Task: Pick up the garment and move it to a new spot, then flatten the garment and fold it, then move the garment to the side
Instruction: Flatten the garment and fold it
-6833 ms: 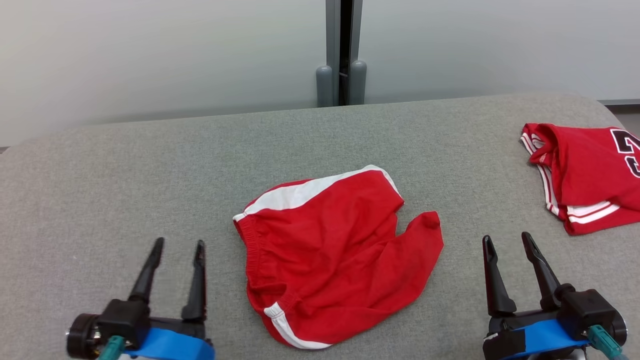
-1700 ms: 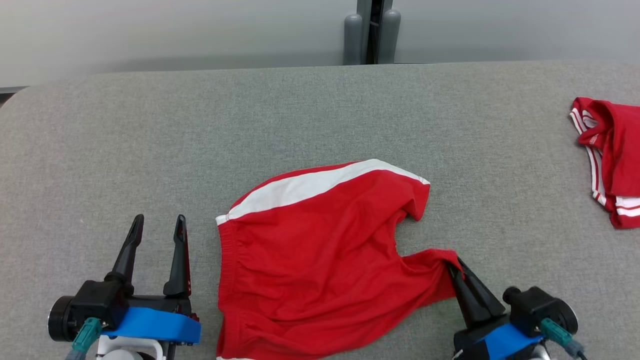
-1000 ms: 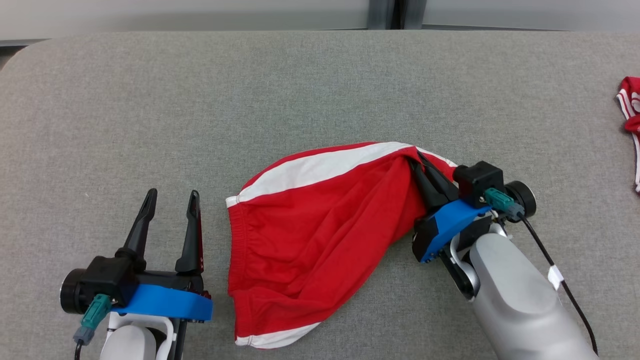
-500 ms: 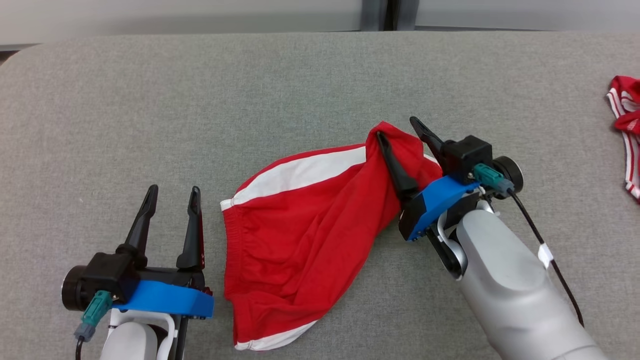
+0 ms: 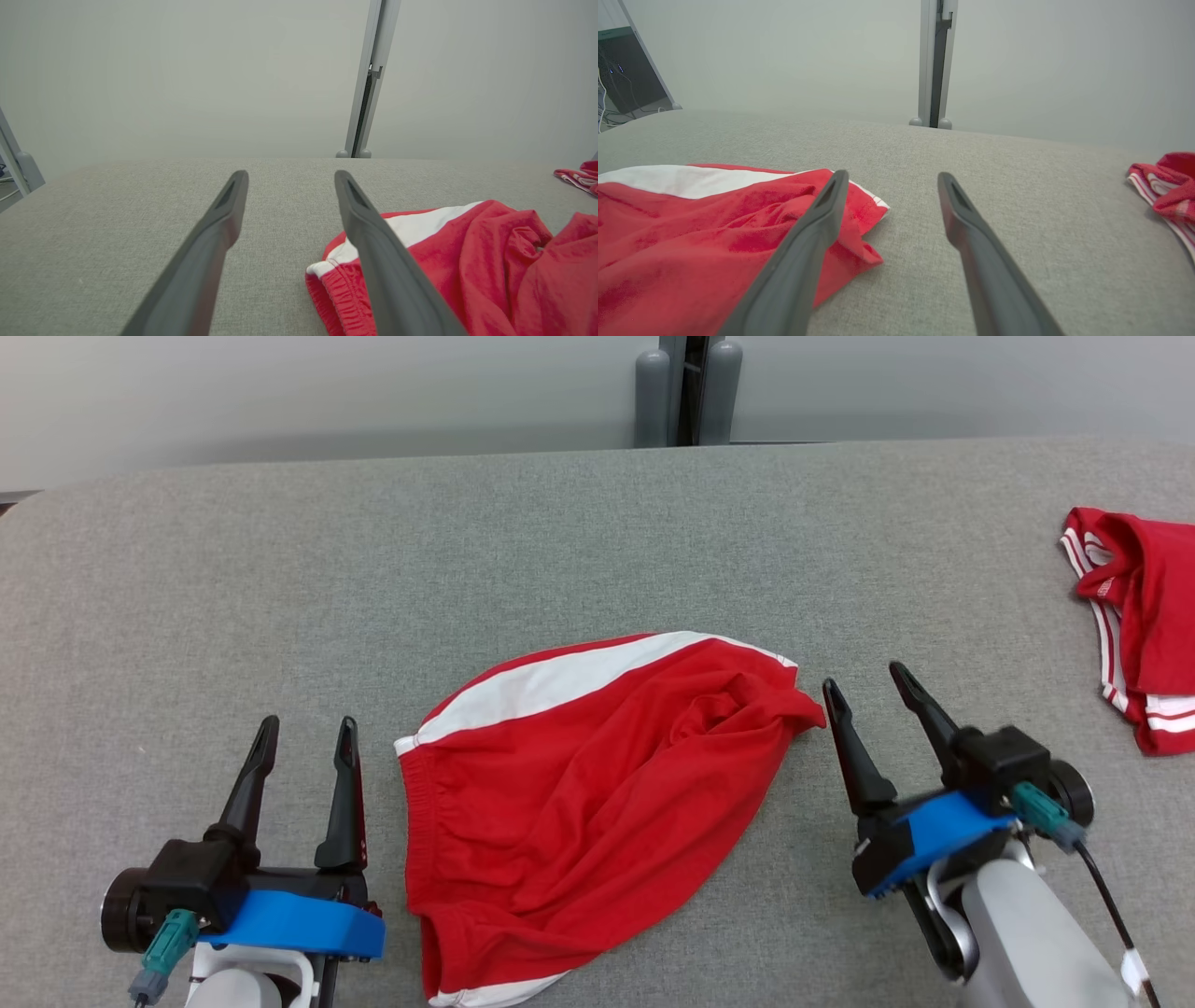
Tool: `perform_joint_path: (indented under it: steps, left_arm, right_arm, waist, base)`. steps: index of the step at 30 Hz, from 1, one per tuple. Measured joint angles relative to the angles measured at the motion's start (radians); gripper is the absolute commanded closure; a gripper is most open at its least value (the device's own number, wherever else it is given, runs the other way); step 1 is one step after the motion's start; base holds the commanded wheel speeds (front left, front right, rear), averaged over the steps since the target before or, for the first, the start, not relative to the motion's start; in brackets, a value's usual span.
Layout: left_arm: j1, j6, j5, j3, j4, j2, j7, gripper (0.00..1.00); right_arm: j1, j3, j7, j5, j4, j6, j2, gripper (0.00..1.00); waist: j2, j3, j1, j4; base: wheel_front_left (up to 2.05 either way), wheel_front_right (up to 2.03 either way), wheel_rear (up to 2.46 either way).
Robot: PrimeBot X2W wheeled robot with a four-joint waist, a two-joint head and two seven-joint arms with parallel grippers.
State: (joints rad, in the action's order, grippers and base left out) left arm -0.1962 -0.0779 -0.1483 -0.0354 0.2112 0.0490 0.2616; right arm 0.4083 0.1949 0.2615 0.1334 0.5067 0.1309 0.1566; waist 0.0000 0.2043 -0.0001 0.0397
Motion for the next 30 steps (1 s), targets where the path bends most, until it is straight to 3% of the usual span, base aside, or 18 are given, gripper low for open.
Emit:
perform_joint_path:
  steps: [9,17,24,30]
  left_arm:
    - [0.02,-0.002,0.001,0.005,-0.007,0.0,0.0,0.0]
    - [0.051,-0.001,0.005,0.01,-0.014,0.0,0.0,0.0]
    - [0.062,-0.001,0.009,0.014,-0.016,0.0,0.0,0.0]
    - [0.059,-0.002,0.008,0.002,-0.017,0.0,0.0,0.0]
  right_arm:
    - [-0.163,-0.091,0.0,0.006,-0.148,0.0,0.006,0.0]
    - [-0.289,-0.174,0.0,-0.017,-0.258,0.0,-0.032,0.0]
    - [-0.316,-0.154,0.0,-0.041,-0.25,0.0,-0.048,0.0]
    - [-0.231,-0.104,-0.005,-0.064,-0.154,0.0,-0.024,0.0]
  waist:
    - [0.0,-0.021,0.0,0.001]
    - [0.0,-0.049,0.0,0.006]
    - [0.0,-0.058,0.0,0.01]
    - [0.0,-0.045,0.0,0.022]
  base:
    - [0.0,0.0,0.0]
    - [0.0,0.0,0.0]
    - [0.0,0.0,0.0]
    - [0.0,0.0,0.0]
